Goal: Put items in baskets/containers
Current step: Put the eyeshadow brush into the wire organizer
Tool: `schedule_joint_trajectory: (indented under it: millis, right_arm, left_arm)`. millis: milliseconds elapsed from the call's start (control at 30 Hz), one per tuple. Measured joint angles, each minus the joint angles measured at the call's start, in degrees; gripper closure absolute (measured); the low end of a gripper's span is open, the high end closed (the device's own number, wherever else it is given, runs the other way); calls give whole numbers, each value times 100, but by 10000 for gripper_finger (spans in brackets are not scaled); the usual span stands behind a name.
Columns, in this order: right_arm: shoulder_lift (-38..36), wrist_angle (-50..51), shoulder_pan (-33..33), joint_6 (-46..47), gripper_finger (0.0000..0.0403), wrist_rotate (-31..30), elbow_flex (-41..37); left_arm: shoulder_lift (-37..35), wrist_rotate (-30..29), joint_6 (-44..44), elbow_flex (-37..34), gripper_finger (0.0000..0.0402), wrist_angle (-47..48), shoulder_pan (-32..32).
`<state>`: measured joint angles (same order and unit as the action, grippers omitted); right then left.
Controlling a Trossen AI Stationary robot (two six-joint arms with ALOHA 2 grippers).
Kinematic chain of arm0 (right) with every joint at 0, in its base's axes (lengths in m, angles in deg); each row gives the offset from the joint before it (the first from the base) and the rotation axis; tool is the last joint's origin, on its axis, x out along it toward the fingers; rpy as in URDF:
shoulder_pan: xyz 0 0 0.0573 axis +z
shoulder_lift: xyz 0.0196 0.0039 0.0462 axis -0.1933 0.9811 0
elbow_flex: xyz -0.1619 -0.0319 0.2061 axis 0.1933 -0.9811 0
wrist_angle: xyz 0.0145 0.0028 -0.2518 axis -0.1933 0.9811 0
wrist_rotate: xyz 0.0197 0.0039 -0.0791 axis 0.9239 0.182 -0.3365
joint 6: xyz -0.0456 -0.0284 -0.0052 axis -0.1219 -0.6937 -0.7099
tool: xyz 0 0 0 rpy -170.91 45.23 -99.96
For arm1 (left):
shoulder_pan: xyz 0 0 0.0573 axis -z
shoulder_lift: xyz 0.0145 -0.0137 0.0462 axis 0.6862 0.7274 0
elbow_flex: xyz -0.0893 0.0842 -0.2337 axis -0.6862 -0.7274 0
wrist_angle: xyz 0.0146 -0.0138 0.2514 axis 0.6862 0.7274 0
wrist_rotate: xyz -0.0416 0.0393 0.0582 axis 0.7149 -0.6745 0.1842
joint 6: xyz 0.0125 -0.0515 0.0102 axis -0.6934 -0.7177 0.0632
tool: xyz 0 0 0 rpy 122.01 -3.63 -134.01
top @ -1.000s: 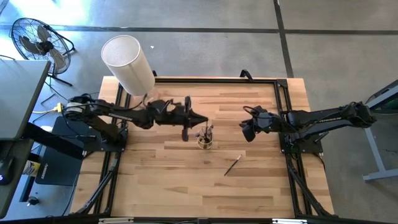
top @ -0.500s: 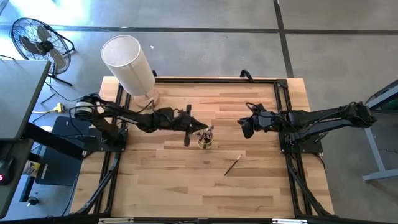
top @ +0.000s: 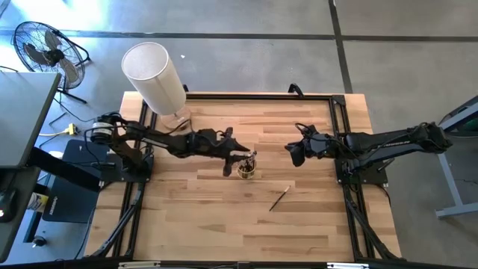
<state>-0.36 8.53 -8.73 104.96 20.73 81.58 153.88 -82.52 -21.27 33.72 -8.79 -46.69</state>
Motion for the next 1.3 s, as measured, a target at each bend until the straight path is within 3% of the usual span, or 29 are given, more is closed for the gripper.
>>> schedule_joint_trajectory:
  millis: [167,367,533,667,800,967,1133,1300]
  right_arm:
    - [0,22,-2,-244,306,176,0]
    - [0,45,0,-548,306,452,0]
    - [0,31,0,-1076,306,478,0]
    - [0,16,-4,-1212,306,349,0]
    - [0,-7,-4,-1214,306,265,0]
    - [0,-35,-4,-1214,306,306,0]
    - [0,-65,21,-892,310,265,0]
    - [17,-385,318,-686,360,-41,0]
  left_arm:
    - [-152,-160,-61,686,262,1317,140]
    - [-271,-1118,-265,2231,272,3966,610]
    - [-179,-1495,-1622,3561,280,6099,925]
    - [-140,-1491,-3197,4077,280,7237,1146]
    - [-128,-1486,-4356,4077,280,7900,1395]
    - [-140,-1483,-5080,3938,303,8694,1750]
    - [-138,-1401,-5189,3307,388,8700,1958]
    - [-183,-1122,-4993,2588,391,8749,2033]
